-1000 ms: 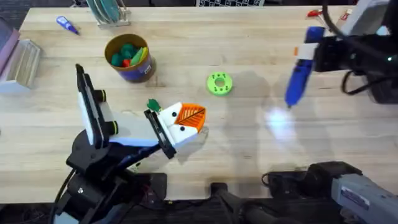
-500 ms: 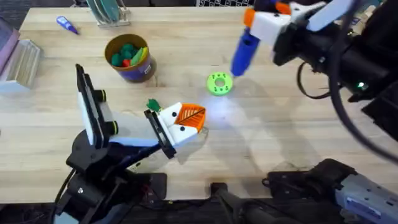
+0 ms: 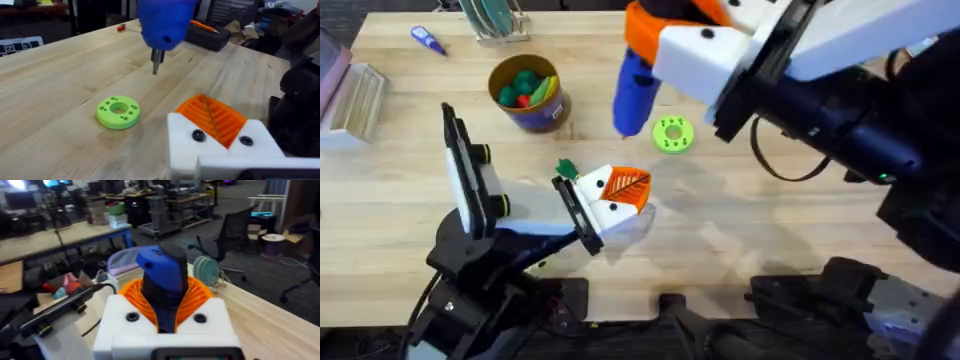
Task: Pick up the gripper from the table and insert it into the empty holder that is missing its gripper. Then pick up a screw, insert it into the mounting hole, and use the screwdriver to tighten it. Finally, clean up the table by picking up the vegetable and placing it into the bucket.
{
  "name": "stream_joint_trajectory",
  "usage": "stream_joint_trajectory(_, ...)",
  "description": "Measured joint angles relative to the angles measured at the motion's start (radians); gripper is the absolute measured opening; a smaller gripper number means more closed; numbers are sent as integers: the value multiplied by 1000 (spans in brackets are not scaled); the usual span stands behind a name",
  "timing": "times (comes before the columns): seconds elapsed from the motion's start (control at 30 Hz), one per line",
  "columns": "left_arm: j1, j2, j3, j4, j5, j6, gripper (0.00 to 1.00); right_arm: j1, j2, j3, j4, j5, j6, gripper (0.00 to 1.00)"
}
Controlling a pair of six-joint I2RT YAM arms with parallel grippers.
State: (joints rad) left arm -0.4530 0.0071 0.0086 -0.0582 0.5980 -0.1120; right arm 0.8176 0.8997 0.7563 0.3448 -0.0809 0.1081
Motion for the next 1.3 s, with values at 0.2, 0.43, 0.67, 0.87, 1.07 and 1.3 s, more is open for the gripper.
stream_joint_trajectory(0.2,0,0,0,0,0,0,6,23,13,0,32,-47,-1,120)
stream_joint_trajectory(0.43,0,0,0,0,0,0,6,27,14,0,70,-133,9,115)
stream_joint_trajectory(0.67,0,0,0,0,0,0,6,27,26,0,74,-167,58,113)
stream_joint_trajectory(0.87,0,0,0,0,0,0,6,43,69,0,101,-172,80,109)
stream_joint_trajectory(1.07,0,0,0,0,0,0,6,50,89,0,109,-176,112,108)
stream_joint_trajectory(1.3,0,0,0,0,0,0,6,50,89,0,140,-186,124,105)
